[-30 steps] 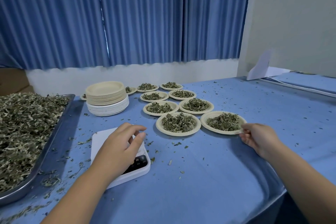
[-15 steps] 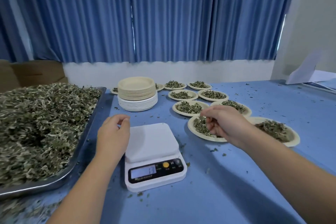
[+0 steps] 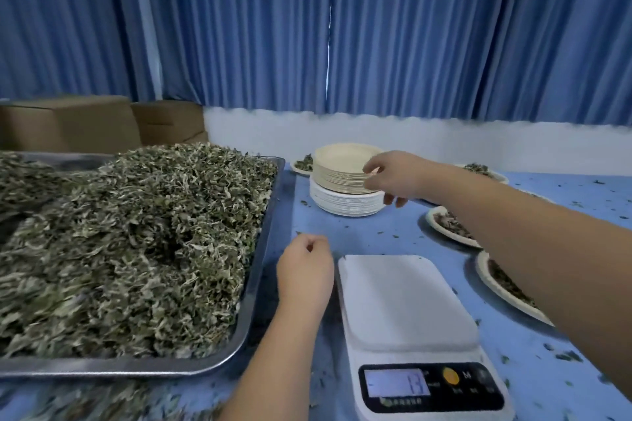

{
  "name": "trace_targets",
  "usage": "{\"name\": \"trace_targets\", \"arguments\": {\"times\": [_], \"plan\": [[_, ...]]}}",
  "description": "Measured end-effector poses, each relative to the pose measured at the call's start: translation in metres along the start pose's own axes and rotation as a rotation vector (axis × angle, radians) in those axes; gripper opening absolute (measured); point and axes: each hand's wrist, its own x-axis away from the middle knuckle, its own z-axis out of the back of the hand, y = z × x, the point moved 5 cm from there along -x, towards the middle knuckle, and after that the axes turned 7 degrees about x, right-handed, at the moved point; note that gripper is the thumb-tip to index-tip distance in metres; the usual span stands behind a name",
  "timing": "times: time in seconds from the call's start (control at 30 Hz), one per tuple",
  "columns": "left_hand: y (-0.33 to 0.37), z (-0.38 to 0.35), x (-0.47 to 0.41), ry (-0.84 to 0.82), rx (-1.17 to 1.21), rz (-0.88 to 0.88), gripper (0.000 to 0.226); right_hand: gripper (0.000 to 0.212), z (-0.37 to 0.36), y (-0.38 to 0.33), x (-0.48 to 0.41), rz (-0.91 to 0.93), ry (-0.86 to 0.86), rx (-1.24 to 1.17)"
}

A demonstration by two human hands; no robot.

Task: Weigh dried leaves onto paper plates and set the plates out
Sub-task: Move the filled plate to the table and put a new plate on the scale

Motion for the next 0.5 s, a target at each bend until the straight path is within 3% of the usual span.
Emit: {"name": "trace_targets", "arguments": {"times": [0.13,0.4,0.5], "plan": [[-0.001,0.001,-0.003,0.012,0.032,0.025,0.022,0.046,-0.005,-0.022,-0.041,0.055,0.073,0.121],[0.0,0.002,-0.007,0.026,0.069,0.063,0.019,0.033,-0.018,-0.032,-0.066,-0.092,-0.05,0.43],[0.0,0.002,-0.007,0.016,0.065,0.068,0.019,0.033,-0.017,-0.029,-0.073,-0.065,-0.032,0.468]]}}
